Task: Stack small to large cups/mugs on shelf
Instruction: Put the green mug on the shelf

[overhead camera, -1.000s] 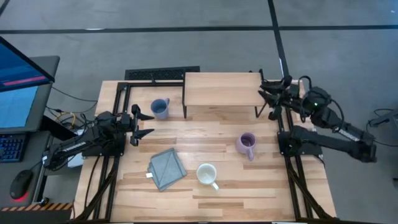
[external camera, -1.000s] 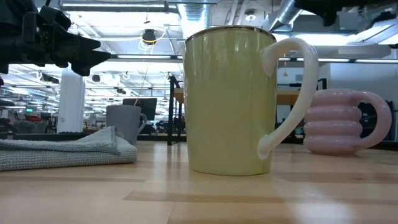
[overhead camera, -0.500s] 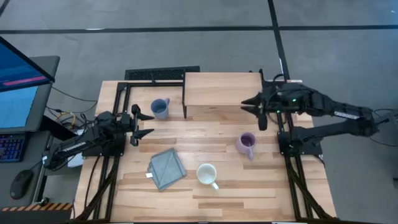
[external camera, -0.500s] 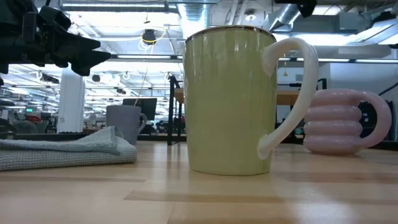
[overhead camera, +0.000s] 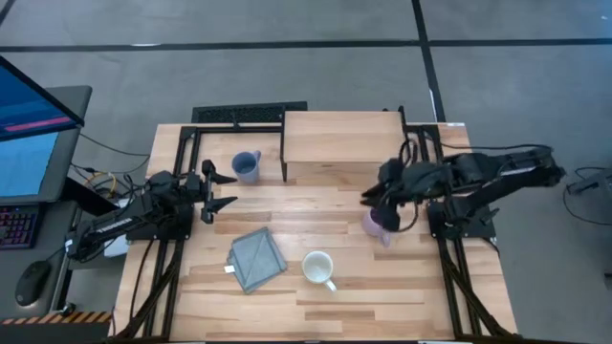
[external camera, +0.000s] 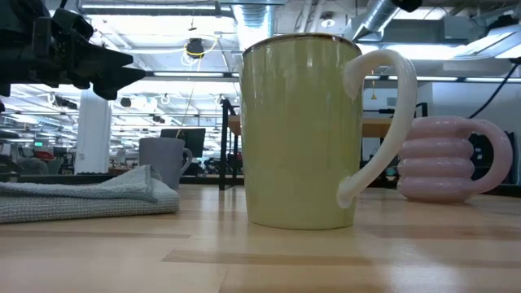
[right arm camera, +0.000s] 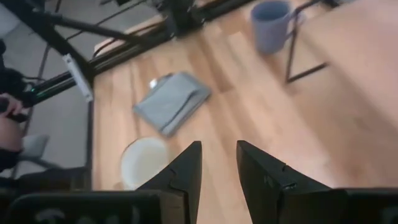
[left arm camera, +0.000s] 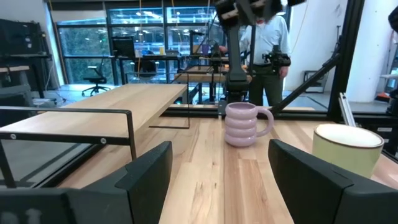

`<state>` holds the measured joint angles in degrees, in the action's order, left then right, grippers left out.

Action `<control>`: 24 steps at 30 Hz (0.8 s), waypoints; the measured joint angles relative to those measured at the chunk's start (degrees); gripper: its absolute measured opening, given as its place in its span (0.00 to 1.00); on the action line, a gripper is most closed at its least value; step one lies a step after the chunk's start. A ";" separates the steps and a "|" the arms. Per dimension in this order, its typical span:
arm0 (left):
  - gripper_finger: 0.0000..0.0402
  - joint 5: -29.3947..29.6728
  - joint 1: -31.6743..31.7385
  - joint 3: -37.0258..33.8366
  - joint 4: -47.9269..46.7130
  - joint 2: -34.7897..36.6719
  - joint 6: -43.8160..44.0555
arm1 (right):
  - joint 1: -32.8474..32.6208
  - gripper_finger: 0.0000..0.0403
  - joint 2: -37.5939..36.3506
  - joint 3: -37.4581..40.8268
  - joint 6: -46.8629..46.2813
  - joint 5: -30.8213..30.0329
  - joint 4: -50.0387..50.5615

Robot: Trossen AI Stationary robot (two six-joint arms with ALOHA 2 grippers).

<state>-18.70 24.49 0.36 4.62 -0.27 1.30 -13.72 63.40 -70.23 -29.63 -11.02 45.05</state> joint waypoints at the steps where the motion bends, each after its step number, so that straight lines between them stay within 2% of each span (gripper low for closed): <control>1: 0.64 0.00 0.00 -0.01 -0.02 0.00 0.00 | -0.95 0.30 0.86 -0.01 -1.50 -0.04 0.02; 13: 0.64 0.03 0.00 0.00 -0.02 0.00 0.00 | -9.77 0.30 9.45 -0.06 -18.60 -1.18 2.52; 18: 0.64 0.03 0.00 0.00 -0.02 0.00 0.00 | -12.97 0.30 11.36 -0.03 -22.96 -0.40 1.81; 24: 0.64 0.05 0.00 -0.02 -0.02 0.00 0.00 | -15.18 0.30 12.75 -0.05 -24.02 -0.43 -2.87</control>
<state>-18.66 24.49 0.34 4.60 -0.27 1.30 -28.90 76.15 -70.27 -53.64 -11.44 42.18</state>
